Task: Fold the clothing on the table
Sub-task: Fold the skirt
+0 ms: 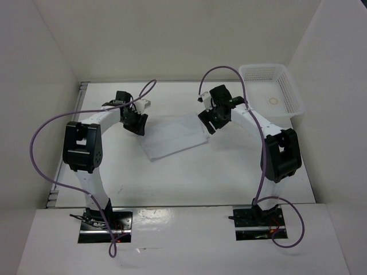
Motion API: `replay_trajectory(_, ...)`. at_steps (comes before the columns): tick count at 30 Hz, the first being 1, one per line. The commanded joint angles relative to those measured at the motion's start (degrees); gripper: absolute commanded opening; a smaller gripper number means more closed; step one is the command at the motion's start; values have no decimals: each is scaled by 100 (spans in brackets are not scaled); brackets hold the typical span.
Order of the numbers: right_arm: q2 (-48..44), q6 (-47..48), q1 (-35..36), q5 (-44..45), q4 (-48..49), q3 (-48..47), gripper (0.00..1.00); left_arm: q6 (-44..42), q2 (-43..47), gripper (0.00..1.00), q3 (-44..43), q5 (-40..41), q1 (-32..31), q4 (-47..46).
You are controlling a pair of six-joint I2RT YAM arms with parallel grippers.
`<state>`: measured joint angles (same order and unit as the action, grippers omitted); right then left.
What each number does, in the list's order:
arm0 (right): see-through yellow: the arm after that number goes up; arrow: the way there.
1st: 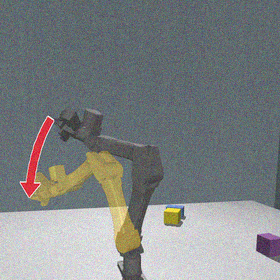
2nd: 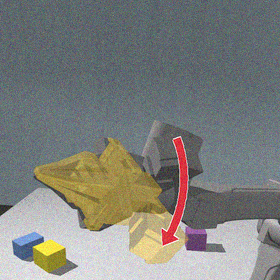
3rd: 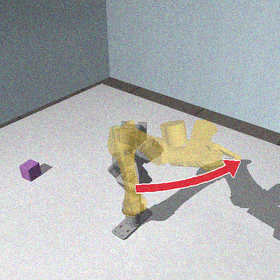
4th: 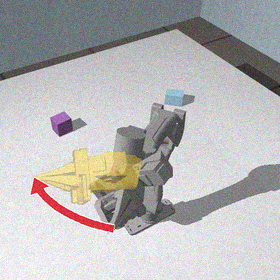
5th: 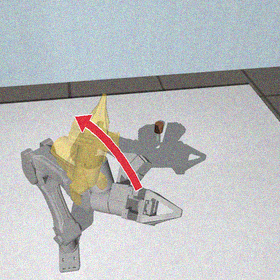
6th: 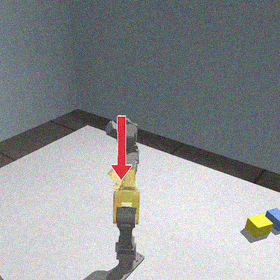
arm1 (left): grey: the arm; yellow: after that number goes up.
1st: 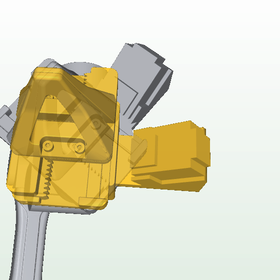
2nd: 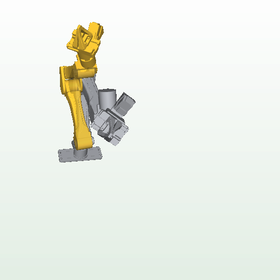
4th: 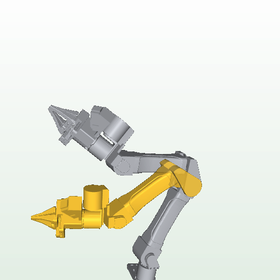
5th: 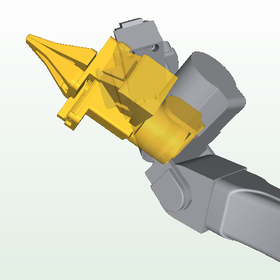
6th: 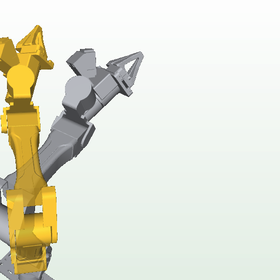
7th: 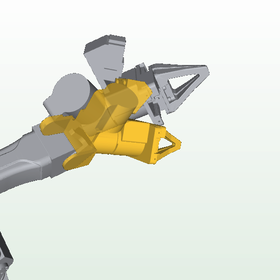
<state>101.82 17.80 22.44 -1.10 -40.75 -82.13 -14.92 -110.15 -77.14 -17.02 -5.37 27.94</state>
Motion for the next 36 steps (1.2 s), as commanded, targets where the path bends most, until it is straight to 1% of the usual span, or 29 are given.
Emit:
replay_trajectory(1,39,-58,-38,-57,-38,-198,77,-143,-226,58,-240,-329,79,44)
replay_trajectory(16,145,-58,-38,-109,-38,-251,77,-556,-560,58,-292,-496,370,282)
replay_trajectory(19,198,-58,-38,-109,-90,-251,77,-556,-631,55,-292,-635,370,334)
replay_trajectory(23,198,-58,-38,-109,-91,-304,77,-556,-753,44,-292,-855,370,334)
replay_trajectory(24,198,-58,-38,-109,-91,-304,77,-556,-754,38,-292,-856,370,334)
replay_trajectory(27,198,-58,-38,-109,-91,-304,77,-609,-806,26,-292,-856,370,387)
replay_trajectory(28,198,-58,-38,-109,-91,-304,77,-661,-806,19,-292,-856,370,387)
replay_trajectory(30,198,-58,-38,-109,-91,-304,77,-662,-806,12,-292,-803,370,387)
replay_trajectory(32,198,-58,-38,-109,-91,-251,77,-662,-806,0,-161,-751,370,387)
replay_trajectory(35,250,-110,-38,-188,-38,-251,77,-609,-745,0,-29,-680,370,387)
replay_trajectory(36,251,-110,-98,-423,-38,-251,77,-609,-745,0,-29,-628,370,387)
